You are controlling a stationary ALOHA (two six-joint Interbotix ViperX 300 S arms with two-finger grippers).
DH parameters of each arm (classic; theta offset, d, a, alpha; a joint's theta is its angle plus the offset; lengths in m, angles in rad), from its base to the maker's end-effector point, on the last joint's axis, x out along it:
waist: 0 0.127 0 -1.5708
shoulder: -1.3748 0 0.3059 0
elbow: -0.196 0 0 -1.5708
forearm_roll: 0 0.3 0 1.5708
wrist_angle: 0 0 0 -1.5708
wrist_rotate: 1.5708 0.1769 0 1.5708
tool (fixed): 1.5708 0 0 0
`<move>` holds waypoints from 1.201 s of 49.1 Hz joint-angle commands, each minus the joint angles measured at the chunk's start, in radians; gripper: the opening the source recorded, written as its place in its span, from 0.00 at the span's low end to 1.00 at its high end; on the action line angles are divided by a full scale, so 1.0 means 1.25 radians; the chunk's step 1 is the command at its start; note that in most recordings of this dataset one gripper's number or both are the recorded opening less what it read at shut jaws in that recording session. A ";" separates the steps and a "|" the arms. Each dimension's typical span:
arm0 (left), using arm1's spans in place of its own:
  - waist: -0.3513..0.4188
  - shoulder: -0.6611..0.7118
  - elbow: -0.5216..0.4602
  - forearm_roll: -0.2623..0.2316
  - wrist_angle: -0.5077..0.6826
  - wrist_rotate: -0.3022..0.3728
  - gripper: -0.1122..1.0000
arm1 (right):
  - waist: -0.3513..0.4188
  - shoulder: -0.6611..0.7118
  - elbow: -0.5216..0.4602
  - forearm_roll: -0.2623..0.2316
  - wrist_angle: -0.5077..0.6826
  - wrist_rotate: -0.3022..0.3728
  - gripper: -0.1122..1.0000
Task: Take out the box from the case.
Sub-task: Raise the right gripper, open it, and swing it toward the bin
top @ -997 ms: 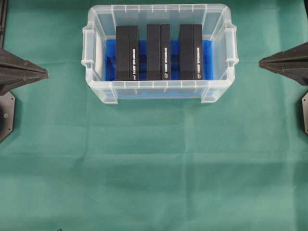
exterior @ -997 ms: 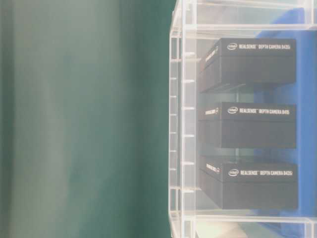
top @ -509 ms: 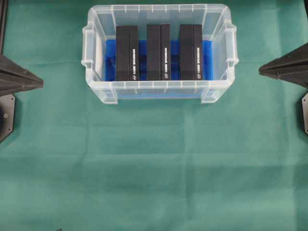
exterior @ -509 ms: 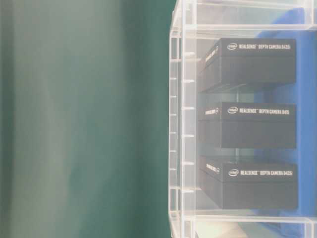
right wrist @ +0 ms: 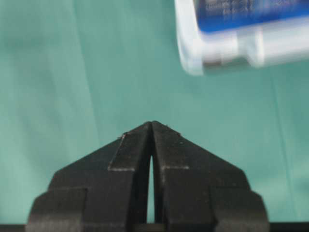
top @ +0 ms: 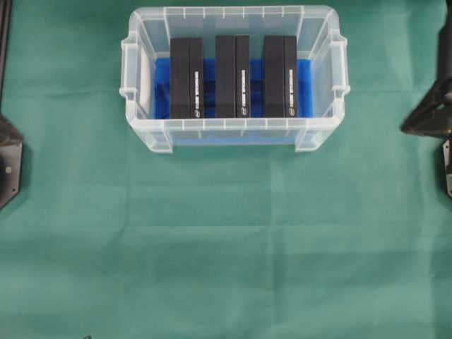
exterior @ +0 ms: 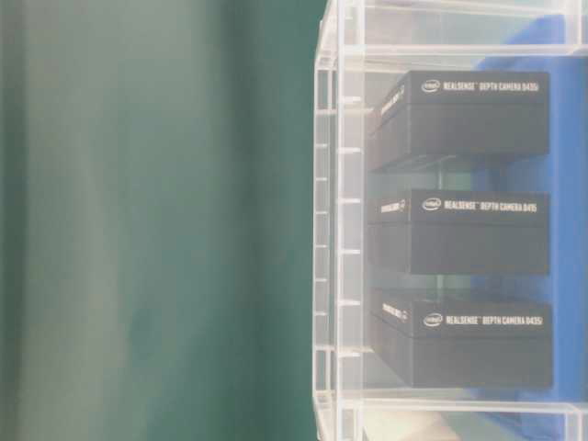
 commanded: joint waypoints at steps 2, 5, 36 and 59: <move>-0.018 0.017 -0.036 0.001 0.063 -0.027 0.11 | 0.002 0.012 -0.037 -0.004 0.103 0.018 0.10; -0.027 0.021 -0.043 0.001 0.080 -0.040 0.11 | 0.002 0.017 -0.040 -0.010 0.131 0.032 0.10; -0.027 0.079 -0.059 0.011 0.115 -0.368 0.11 | 0.001 0.065 -0.060 -0.054 0.174 0.444 0.10; -0.034 0.097 -0.077 0.029 0.178 -0.817 0.11 | 0.001 0.067 -0.065 -0.058 0.231 0.877 0.10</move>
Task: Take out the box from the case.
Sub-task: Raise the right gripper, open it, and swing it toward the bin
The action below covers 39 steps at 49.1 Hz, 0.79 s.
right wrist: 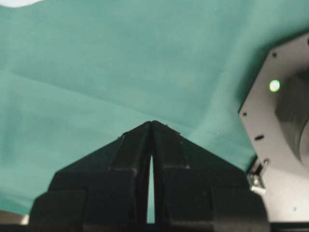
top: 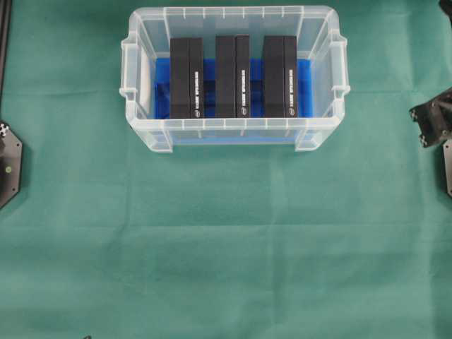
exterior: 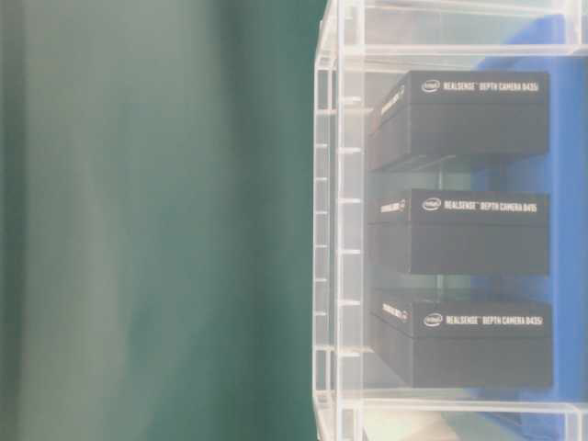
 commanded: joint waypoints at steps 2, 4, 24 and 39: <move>-0.002 0.010 -0.025 0.006 0.001 -0.005 0.11 | 0.000 0.002 -0.023 -0.002 0.012 0.004 0.10; -0.002 0.013 -0.027 0.007 0.001 -0.006 0.11 | 0.000 0.005 -0.026 -0.002 0.013 0.004 0.10; 0.047 0.021 -0.031 0.017 0.015 0.013 0.11 | -0.015 0.023 -0.039 -0.031 0.010 -0.009 0.10; 0.223 0.022 -0.033 0.017 0.047 0.137 0.11 | -0.189 0.033 -0.040 -0.039 0.001 -0.168 0.10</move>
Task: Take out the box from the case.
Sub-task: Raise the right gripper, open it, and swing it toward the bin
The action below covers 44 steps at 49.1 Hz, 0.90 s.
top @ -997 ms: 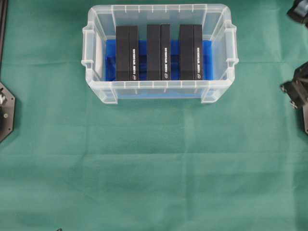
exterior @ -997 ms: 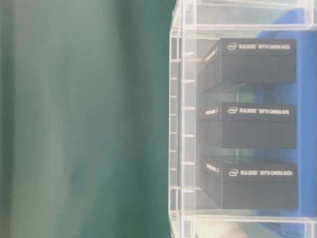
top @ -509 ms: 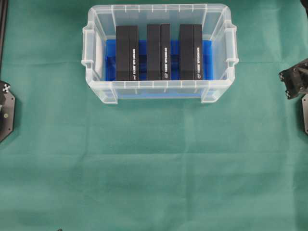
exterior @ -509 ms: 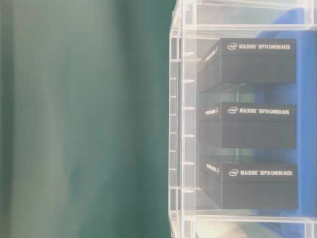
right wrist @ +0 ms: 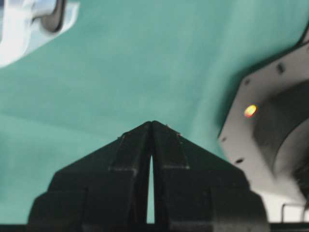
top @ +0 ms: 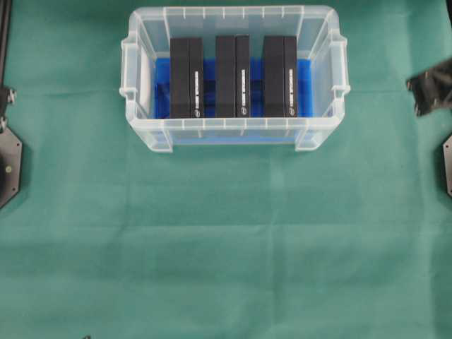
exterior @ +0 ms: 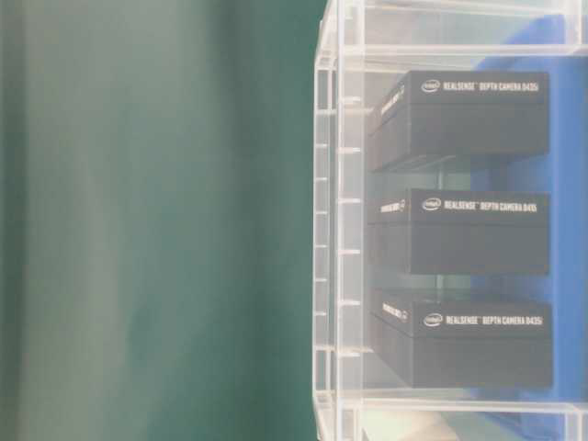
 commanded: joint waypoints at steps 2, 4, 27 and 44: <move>0.069 0.002 -0.020 0.004 0.002 0.047 0.11 | -0.076 0.010 -0.021 -0.004 -0.013 -0.060 0.10; 0.096 0.004 -0.021 0.004 0.001 0.066 0.11 | -0.103 0.016 -0.021 -0.004 -0.021 -0.086 0.10; 0.282 0.032 -0.031 0.004 -0.005 0.228 0.11 | -0.268 0.065 -0.042 -0.004 -0.074 -0.237 0.10; 0.282 0.032 -0.032 -0.005 -0.005 0.227 0.16 | -0.268 0.061 -0.038 0.002 -0.080 -0.238 0.10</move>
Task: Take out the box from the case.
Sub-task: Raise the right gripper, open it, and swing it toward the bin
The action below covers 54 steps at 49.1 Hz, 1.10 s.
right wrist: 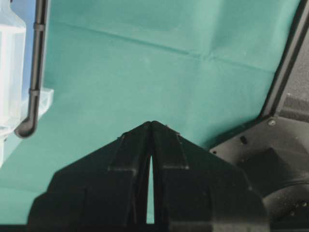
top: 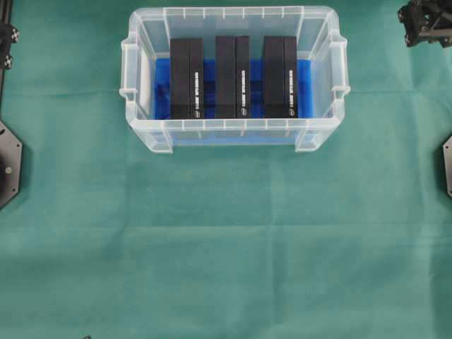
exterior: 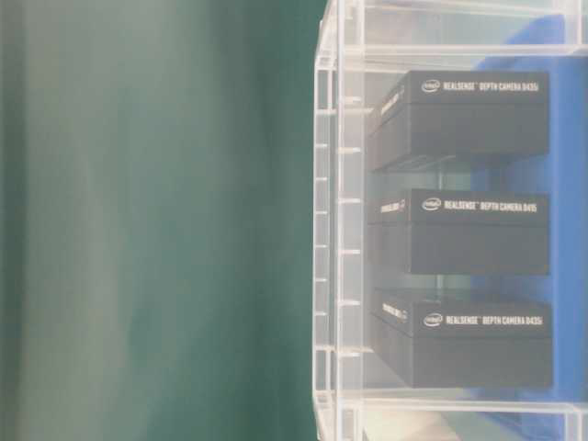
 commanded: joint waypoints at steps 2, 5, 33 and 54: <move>0.002 -0.004 -0.018 -0.002 -0.004 -0.002 0.18 | 0.000 -0.006 -0.015 0.002 -0.006 -0.001 0.10; 0.002 -0.004 -0.018 -0.004 -0.004 -0.006 0.26 | 0.001 -0.007 -0.015 0.002 -0.011 -0.001 0.14; 0.002 -0.018 -0.012 -0.005 -0.017 -0.010 0.99 | 0.010 -0.007 -0.012 -0.026 -0.005 0.012 0.96; 0.002 -0.018 -0.012 -0.005 -0.016 -0.010 0.99 | 0.010 -0.007 -0.012 -0.029 -0.005 0.025 0.96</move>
